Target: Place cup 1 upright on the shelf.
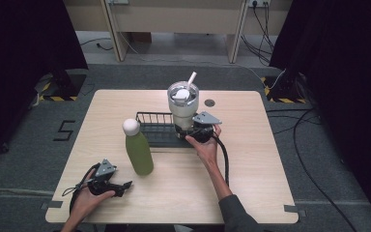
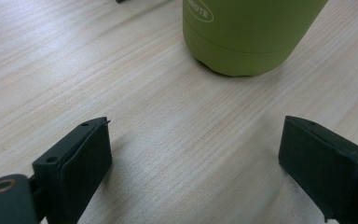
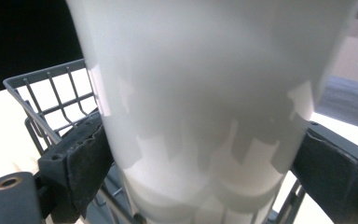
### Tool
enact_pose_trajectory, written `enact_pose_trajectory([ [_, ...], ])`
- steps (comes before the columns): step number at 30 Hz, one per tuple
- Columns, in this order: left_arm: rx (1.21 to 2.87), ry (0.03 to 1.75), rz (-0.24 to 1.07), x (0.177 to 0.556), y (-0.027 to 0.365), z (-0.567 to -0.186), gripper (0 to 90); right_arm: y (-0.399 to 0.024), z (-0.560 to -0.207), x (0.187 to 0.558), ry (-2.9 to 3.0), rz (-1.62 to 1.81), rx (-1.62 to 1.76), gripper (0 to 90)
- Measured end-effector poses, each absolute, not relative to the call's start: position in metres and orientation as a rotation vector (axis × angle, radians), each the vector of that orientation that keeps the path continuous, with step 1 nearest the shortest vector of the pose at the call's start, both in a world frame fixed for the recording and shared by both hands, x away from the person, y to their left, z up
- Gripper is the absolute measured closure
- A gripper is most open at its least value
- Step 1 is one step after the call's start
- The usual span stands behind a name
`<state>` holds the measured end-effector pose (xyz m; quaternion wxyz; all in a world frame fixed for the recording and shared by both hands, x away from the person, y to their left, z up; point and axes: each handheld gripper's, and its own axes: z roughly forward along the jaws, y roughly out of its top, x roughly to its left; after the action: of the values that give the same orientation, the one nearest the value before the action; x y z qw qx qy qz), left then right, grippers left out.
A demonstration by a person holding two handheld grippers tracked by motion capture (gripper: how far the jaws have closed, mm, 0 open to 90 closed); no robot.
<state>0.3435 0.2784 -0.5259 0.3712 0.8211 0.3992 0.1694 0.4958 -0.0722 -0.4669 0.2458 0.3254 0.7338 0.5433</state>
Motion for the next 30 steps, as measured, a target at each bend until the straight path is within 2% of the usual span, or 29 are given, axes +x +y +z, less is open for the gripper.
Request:
enact_pose_trajectory([
  [9,2.105,1.024,0.435,0.343,0.278,-0.526,8.6,-0.083,-0.465,0.486,2.007,1.481,0.892,14.9],
  [30,2.105,1.025,0.436,0.343,0.278,-0.526,8.6,-0.113,-0.463,0.446,1.968,1.521,0.901,14.8],
])
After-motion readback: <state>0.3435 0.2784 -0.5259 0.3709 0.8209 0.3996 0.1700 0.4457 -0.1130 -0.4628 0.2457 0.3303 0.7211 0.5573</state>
